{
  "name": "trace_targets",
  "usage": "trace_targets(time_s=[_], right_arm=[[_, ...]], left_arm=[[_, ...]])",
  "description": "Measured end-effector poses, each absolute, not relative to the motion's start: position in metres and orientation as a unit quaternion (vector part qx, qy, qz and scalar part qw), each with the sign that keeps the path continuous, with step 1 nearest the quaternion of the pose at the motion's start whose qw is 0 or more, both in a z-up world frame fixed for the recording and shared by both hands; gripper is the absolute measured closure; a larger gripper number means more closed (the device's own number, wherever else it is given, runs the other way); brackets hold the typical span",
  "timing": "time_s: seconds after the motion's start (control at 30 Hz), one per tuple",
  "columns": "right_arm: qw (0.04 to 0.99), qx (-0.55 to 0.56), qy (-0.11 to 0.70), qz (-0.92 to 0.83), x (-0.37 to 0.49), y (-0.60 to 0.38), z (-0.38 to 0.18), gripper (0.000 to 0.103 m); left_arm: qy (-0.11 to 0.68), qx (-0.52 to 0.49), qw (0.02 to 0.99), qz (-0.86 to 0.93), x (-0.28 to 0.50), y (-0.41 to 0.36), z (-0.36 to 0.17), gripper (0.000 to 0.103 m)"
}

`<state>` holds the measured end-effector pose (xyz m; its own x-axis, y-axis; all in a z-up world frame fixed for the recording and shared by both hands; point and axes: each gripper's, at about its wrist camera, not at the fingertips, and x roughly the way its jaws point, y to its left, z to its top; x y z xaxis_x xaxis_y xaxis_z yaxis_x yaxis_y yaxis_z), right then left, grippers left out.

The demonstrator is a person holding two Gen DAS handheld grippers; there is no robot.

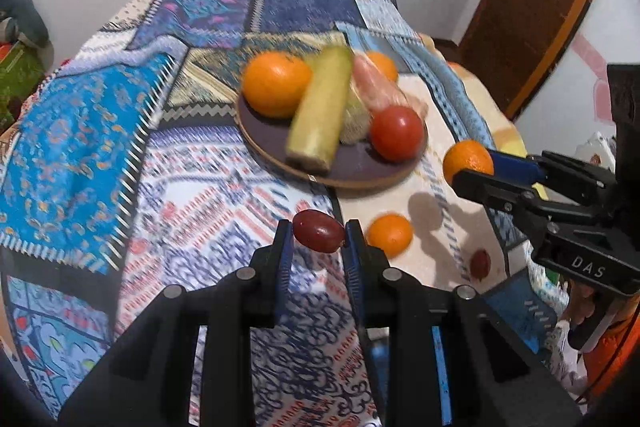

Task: Organize fruits
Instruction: 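Carry the jujube and mandarin onto the purple plate with both tools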

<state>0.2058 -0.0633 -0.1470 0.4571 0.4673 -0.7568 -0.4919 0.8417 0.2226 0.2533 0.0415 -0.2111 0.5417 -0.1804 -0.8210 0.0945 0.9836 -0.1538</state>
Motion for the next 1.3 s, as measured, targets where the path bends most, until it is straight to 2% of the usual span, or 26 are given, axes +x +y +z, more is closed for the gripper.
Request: trace_targets(time_s=[0.3,0.8,1.3], right_arm=[[0.857,-0.022,0.423,0.292,0.223,-0.044,-0.139,0.068],[0.854,-0.049,0.423,0.298,0.254,-0.015,-0.154,0.068],[0.852,-0.053,0.424,0.303,0.256,-0.013,-0.157,0.067]], left_arm=[[0.451,-0.053,0.889,-0.061,0.281,0.064,-0.198,0.077],[0.451,-0.066,0.888,-0.060,0.330,0.078,-0.214,0.077],[0.459,-0.081,0.882,-0.063,0.337,0.079,-0.219,0.077]])
